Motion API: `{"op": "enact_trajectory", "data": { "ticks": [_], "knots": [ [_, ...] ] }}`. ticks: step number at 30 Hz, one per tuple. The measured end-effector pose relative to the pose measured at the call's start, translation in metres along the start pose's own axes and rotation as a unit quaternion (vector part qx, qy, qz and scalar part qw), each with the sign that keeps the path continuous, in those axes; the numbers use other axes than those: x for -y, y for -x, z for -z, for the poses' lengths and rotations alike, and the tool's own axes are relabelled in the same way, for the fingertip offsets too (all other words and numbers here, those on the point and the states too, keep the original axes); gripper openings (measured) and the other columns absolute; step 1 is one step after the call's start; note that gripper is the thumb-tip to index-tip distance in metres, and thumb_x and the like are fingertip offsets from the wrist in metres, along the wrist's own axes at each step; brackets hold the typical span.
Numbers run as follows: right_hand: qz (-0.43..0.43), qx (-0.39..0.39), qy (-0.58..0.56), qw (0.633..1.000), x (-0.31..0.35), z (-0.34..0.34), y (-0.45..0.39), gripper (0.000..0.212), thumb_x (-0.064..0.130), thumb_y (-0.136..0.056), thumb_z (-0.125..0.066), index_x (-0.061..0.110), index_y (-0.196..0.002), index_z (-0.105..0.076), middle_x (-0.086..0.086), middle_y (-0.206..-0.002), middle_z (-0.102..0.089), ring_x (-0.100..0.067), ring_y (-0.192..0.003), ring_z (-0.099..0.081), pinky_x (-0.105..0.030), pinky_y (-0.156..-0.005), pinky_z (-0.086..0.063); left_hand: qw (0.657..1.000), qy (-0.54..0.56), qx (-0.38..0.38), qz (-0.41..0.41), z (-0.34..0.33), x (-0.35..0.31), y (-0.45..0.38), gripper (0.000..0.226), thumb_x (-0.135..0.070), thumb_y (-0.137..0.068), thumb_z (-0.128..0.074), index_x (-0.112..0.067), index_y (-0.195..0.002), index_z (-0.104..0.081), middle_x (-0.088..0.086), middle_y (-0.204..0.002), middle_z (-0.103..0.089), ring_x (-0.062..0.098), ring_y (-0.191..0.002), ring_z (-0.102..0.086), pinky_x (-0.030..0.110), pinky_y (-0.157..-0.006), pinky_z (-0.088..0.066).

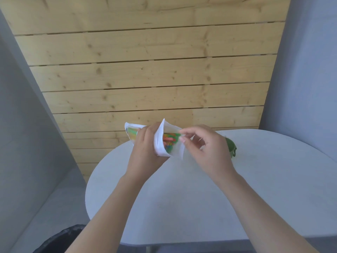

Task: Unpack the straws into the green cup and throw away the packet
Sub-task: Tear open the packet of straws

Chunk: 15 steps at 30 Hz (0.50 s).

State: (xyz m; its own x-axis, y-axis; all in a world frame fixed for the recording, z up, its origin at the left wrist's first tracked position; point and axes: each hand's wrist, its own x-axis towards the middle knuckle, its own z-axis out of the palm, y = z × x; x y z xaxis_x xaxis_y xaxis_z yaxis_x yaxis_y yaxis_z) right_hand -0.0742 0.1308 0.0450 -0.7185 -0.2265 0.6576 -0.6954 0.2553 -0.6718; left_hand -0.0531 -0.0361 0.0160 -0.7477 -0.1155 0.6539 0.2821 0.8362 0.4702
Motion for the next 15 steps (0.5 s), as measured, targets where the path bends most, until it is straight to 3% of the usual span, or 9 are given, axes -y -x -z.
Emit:
{"op": "enact_trajectory", "data": {
  "ticks": [4, 7, 10, 13, 15],
  "knots": [
    [-0.02, 0.089, 0.058, 0.994, -0.003, -0.008, 0.005, 0.03, 0.025, -0.082, -0.068, 0.027, -0.112, -0.068, 0.017, -0.098, -0.062, -0.005, -0.06, -0.052, -0.011, -0.063, -0.039, 0.998, -0.031, -0.029, -0.054, -0.005, -0.012, -0.002, 0.057, -0.018, -0.067, -0.069, -0.015, -0.119, -0.046, 0.011, -0.103, -0.061, 0.025, -0.095, -0.051, 0.045, -0.079, -0.051],
    [-0.038, 0.101, 0.052, 0.993, -0.007, -0.008, 0.004, 0.037, 0.023, -0.081, -0.069, 0.032, -0.116, -0.065, 0.027, -0.081, -0.053, -0.006, -0.057, -0.048, -0.006, -0.06, -0.035, 0.993, -0.086, -0.016, -0.074, -0.01, -0.012, -0.001, 0.056, -0.013, -0.066, -0.072, -0.006, -0.117, -0.053, 0.015, -0.095, -0.064, 0.025, -0.092, -0.051, 0.049, -0.08, -0.05],
    [-0.073, 0.079, 0.005, 0.994, -0.01, -0.005, 0.002, 0.026, 0.024, -0.082, -0.069, 0.034, -0.106, -0.07, 0.021, -0.069, -0.058, -0.008, -0.059, -0.053, -0.011, -0.057, -0.039, 0.986, -0.161, 0.013, -0.051, -0.009, -0.009, -0.003, 0.051, -0.015, -0.067, -0.073, 0.003, -0.113, -0.063, 0.015, -0.09, -0.063, 0.038, -0.086, -0.06, 0.053, -0.088, -0.046],
    [-0.146, -0.016, -0.082, 0.986, -0.012, -0.007, 0.002, 0.012, 0.026, -0.087, -0.064, 0.037, -0.083, -0.068, 0.02, -0.066, -0.063, -0.016, -0.07, -0.063, -0.03, -0.064, -0.053, 0.972, -0.221, -0.013, -0.075, -0.005, -0.009, -0.007, 0.05, -0.005, -0.054, -0.078, 0.0, -0.103, -0.069, 0.014, -0.076, -0.06, 0.037, -0.07, -0.059, 0.042, -0.072, -0.048],
    [-0.206, -0.043, -0.117, 0.971, -0.012, -0.01, 0.001, 0.013, 0.027, -0.089, -0.059, 0.037, -0.081, -0.064, 0.017, -0.079, -0.065, -0.016, -0.082, -0.064, -0.03, -0.069, -0.053, 0.96, -0.265, -0.015, -0.093, -0.001, -0.01, -0.012, 0.056, 0.001, -0.048, -0.076, -0.004, -0.103, -0.071, 0.013, -0.075, -0.058, 0.034, -0.067, -0.057, 0.038, -0.068, -0.046]
  ]
}}
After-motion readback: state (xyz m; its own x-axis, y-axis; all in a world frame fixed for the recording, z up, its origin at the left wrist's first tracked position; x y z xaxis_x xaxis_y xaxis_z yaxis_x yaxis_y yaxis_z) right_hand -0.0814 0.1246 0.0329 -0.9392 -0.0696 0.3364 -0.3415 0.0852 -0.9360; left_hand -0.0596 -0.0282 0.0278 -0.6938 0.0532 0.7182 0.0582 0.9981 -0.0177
